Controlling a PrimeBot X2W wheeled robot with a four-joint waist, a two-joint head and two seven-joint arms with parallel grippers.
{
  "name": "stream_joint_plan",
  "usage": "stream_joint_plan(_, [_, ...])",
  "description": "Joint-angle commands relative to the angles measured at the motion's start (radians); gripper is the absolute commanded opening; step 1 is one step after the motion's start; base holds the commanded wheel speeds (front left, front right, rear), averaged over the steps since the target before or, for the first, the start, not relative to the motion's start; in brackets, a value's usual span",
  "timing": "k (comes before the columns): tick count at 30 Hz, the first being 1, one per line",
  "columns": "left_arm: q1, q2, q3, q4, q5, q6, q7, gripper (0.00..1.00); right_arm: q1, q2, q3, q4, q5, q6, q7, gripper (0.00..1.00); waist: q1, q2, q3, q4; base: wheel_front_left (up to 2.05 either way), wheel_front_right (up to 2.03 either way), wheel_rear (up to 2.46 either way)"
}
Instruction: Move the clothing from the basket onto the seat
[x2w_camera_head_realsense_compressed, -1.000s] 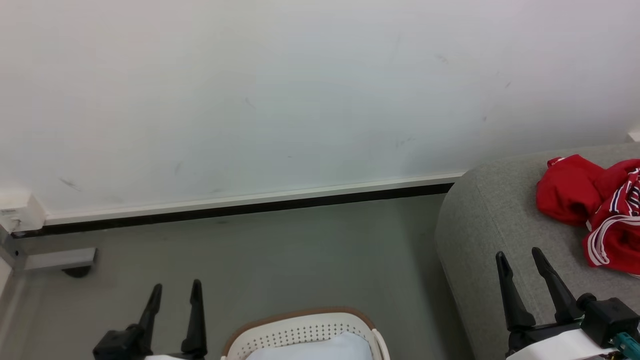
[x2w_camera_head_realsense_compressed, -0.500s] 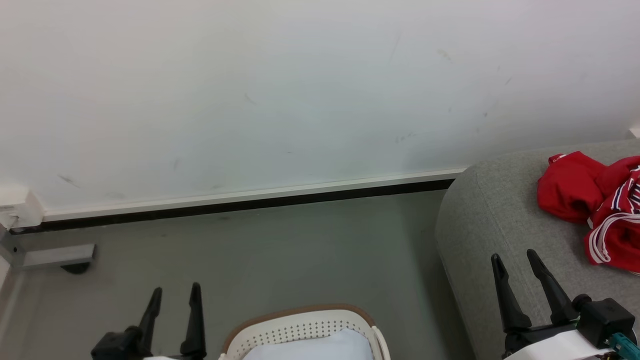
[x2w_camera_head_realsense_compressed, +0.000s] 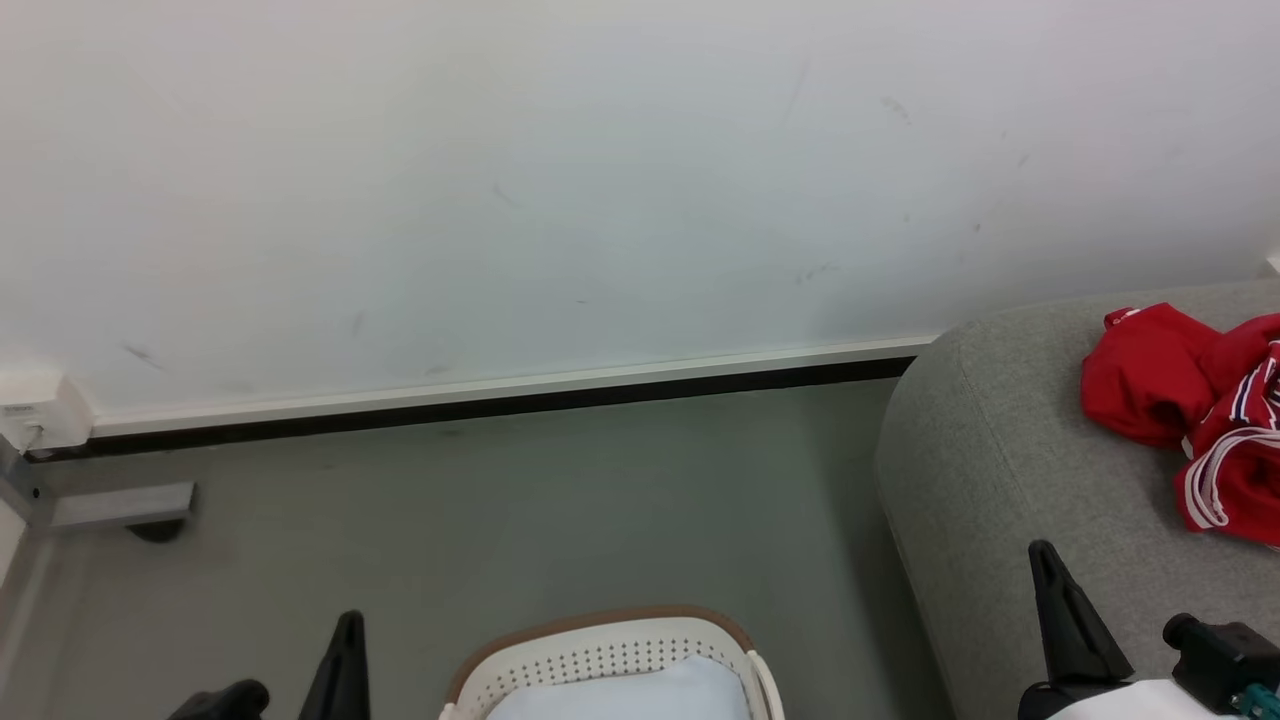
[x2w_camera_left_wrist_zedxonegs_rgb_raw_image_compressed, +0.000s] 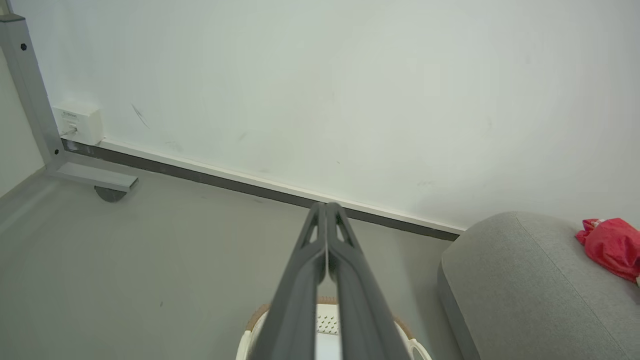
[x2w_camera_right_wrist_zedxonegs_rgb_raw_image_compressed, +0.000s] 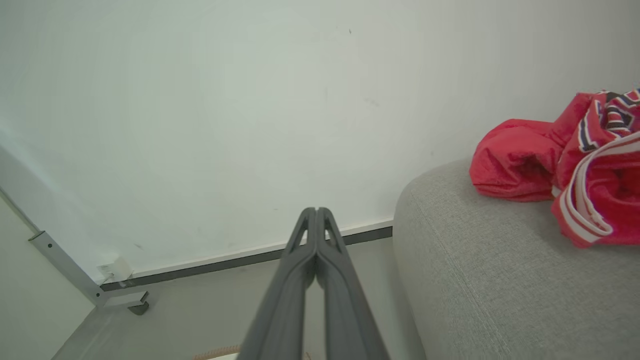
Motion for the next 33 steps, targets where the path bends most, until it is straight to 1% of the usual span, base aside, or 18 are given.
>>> stream_joint_plan(1, [-0.027,0.003,0.009,-0.018,-0.047,-0.003,0.007,0.0,-0.018,-0.004,-0.014,-0.02,0.039,0.0,0.007,0.0,0.0,-0.0001,0.0,0.001,0.0,0.0,0.0])
stream_joint_plan(20, [-0.046,0.005,0.032,-0.028,-0.355,-0.025,0.083,0.0,-0.017,0.016,-0.081,-0.032,0.303,0.0,0.089,0.0,0.0,-0.0001,0.006,0.019,0.0,0.0,0.0])
stream_joint_plan(29, [-0.055,0.006,0.044,-0.029,-0.48,-0.034,0.116,0.0,-0.017,0.024,-0.108,-0.038,0.41,-0.001,0.122,0.0,0.0,-0.0001,0.009,0.027,0.0,0.0,0.0])
stream_joint_plan(33, [-0.058,0.006,0.047,-0.029,-0.517,-0.037,0.127,0.0,-0.017,0.026,-0.116,-0.039,0.444,-0.001,0.132,0.0,0.0,-0.0001,0.01,0.03,0.0,0.0,0.0])
